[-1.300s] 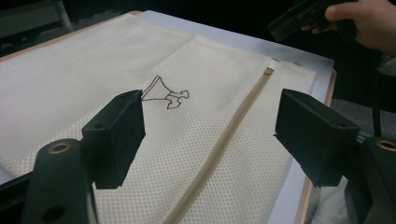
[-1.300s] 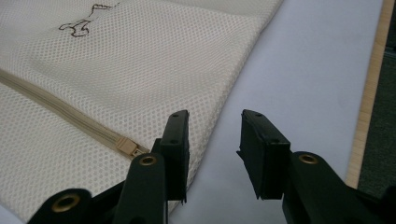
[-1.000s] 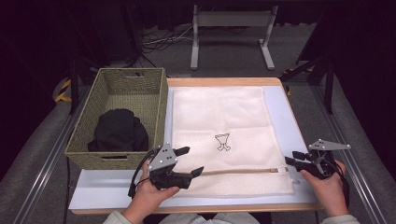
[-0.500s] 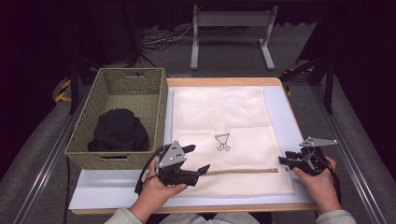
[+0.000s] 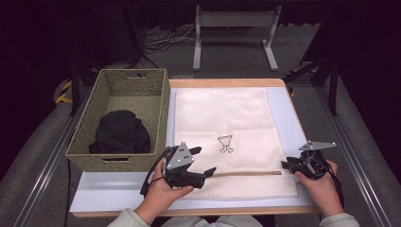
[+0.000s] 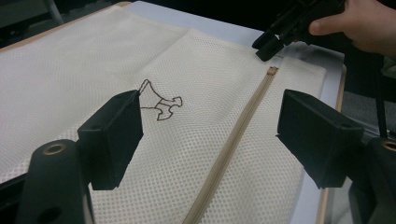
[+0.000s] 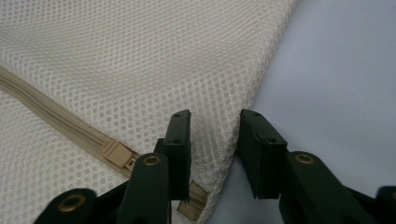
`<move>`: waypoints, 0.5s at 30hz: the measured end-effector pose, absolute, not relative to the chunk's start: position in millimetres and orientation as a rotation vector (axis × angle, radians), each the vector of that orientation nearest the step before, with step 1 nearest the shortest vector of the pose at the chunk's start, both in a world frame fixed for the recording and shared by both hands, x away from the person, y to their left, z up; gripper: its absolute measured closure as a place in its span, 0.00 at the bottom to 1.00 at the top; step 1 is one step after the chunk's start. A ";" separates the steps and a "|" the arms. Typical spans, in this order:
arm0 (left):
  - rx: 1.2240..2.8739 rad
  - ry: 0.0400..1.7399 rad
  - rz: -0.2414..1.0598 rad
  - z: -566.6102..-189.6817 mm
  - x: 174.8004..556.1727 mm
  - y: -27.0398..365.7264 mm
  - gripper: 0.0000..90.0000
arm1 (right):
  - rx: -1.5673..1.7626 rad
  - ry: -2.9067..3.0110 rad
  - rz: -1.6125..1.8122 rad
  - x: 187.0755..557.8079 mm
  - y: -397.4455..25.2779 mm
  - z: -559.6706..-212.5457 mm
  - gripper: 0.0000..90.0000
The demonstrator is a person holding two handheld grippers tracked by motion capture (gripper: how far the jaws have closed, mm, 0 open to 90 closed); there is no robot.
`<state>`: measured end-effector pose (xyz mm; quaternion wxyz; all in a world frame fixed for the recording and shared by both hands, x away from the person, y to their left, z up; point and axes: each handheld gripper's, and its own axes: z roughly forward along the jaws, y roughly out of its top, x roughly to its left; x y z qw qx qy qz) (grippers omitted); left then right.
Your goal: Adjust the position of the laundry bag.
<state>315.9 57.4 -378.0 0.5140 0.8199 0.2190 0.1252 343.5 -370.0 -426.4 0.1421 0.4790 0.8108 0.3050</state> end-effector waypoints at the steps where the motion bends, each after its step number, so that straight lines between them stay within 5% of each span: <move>1: 1.971 0.526 0.301 -378.0 315.9 57.4 0.25 | 1.382 2.340 0.880 343.5 -370.0 -426.4 0.75; 4: 1.977 0.534 0.310 -378.7 316.4 57.1 0.26 | 1.348 2.341 0.866 342.7 -364.9 -426.6 0.92; 15: 1.996 0.528 0.313 -376.5 320.0 47.1 0.24 | 1.346 2.321 0.936 340.4 -366.8 -421.1 0.99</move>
